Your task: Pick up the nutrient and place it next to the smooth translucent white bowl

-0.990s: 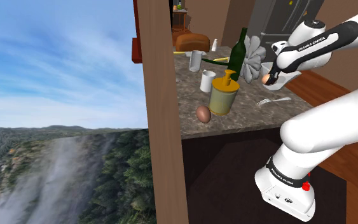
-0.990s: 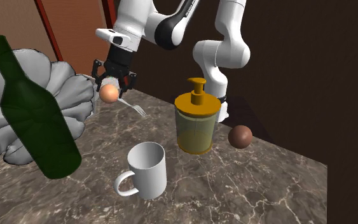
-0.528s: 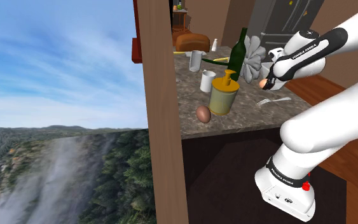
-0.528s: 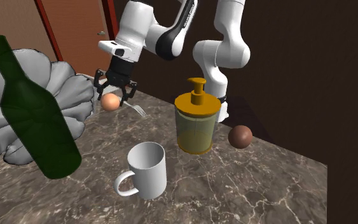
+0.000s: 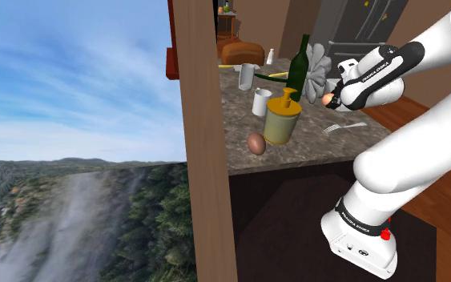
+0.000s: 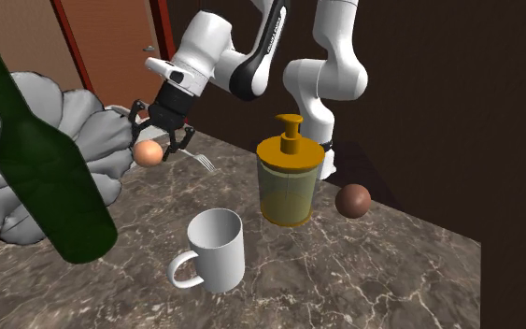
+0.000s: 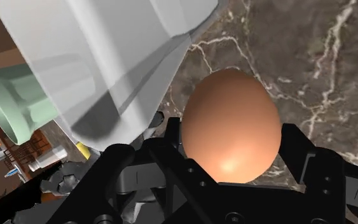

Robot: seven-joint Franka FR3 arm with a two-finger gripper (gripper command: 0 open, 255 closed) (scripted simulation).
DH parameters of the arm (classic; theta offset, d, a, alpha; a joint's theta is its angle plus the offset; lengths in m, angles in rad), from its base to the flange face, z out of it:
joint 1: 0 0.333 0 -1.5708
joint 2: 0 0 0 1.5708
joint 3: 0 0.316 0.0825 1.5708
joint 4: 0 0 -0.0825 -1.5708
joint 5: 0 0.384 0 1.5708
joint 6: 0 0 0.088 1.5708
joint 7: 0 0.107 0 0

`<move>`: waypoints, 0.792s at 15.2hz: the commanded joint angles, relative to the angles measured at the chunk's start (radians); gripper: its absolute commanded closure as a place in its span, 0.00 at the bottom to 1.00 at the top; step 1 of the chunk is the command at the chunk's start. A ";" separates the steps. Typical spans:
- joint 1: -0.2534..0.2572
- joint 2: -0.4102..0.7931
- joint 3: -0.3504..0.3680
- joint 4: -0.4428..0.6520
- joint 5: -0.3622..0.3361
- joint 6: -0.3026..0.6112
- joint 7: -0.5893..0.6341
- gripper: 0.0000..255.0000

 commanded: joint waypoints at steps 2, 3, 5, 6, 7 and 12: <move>-0.037 0.004 0.040 -0.006 0.007 -0.199 0.008 1.00; -0.037 0.004 0.040 -0.006 0.007 -0.199 0.008 1.00; -0.039 0.004 0.043 -0.007 0.010 -0.198 0.006 1.00; -0.038 0.034 0.040 -0.009 0.011 -0.167 0.010 0.00; -0.007 0.033 -0.019 -0.017 0.026 -0.155 -0.035 0.00; -0.070 -0.051 0.074 -0.017 -0.004 -0.245 0.011 0.00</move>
